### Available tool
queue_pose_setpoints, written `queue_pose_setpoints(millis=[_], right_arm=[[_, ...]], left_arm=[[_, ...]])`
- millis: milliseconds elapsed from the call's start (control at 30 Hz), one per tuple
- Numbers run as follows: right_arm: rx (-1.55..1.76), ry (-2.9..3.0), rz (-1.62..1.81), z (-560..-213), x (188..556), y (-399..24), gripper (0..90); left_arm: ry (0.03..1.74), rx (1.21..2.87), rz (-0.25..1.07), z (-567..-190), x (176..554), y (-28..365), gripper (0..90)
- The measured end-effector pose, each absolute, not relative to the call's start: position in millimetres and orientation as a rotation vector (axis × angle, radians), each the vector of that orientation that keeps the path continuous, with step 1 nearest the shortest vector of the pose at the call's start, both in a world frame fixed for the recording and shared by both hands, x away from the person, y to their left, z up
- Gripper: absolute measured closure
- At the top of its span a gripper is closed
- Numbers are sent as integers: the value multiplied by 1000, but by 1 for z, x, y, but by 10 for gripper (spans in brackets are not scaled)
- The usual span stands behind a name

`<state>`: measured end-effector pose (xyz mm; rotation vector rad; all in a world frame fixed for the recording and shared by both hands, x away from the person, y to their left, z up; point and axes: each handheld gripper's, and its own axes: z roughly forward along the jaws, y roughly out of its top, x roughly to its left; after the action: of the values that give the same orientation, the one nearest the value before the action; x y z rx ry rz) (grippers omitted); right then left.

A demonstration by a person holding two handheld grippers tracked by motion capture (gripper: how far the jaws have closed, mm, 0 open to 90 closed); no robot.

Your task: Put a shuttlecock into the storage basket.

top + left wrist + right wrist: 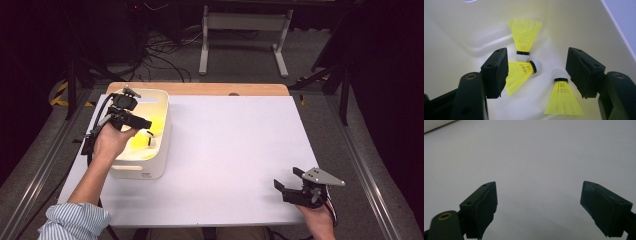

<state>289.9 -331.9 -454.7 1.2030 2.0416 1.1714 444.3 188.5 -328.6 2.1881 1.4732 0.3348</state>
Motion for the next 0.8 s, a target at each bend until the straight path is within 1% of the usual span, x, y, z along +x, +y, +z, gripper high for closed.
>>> queue_pose_setpoints(millis=[433, 533, 667, 800], right_arm=[[1201, 2044, 1167, -455, 290, -332, 148], [1202, 2042, 1169, -455, 290, -332, 148], [1202, 2042, 1169, -455, 290, -332, 148], [1201, 2043, 1169, -455, 290, -332, 148]], left_arm=[[1509, 2154, 326, -320, 441, 202, 340], [1515, 2165, 311, -319, 440, 205, 332], [1523, 2181, 330, -317, 439, 206, 326], [1524, 2181, 323, -315, 438, 209, 325]])
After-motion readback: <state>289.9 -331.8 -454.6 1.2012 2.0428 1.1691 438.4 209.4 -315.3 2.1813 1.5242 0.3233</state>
